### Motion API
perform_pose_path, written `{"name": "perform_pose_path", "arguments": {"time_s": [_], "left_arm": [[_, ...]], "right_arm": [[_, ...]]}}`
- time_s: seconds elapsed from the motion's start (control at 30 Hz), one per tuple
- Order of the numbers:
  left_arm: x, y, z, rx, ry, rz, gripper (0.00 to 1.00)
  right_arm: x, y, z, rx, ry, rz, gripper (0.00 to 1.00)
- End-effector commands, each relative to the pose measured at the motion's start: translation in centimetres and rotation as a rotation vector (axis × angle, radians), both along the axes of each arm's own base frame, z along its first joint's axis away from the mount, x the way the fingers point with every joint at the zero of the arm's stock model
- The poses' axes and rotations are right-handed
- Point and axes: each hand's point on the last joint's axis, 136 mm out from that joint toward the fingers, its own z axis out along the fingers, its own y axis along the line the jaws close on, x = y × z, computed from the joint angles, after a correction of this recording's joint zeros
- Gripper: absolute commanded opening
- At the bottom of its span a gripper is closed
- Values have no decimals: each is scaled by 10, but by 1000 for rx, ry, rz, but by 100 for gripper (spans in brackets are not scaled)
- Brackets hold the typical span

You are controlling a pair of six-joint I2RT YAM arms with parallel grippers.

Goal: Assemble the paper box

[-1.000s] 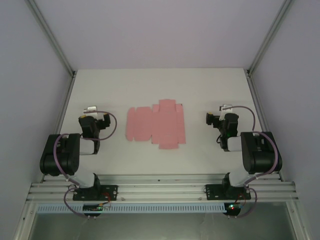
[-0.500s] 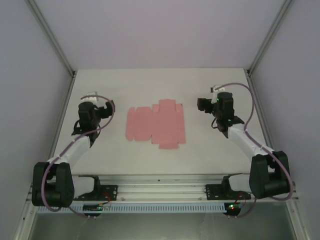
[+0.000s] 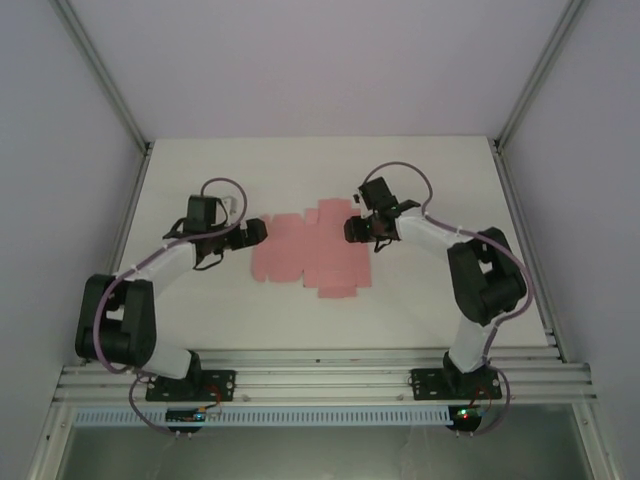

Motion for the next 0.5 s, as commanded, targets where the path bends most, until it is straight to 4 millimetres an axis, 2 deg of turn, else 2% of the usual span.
{"name": "perform_pose_path", "arguments": {"time_s": [0.0,0.1,0.13,0.2,0.33,0.47], "left_arm": [[-4,-18,1,-75,66,-62,100],[-3,-22,-10,-89,106,-75,100],[-3,-23,-13,-94,118,-82,100],[-1,-27,-18,-106,141,-102,100],[-1,-30,-30,-102,186,-120,100],[-1,-31,-39,-107,206,-130,100]], "right_arm": [[-13,-4,-24,5,132,-26,45],[-14,-4,-37,10,157,-38,43],[-23,-9,-50,-5,185,-52,40],[-28,-18,-61,-26,210,-85,38],[-38,-34,-78,-52,250,-129,35],[-47,-40,-90,-45,288,-142,34]]}}
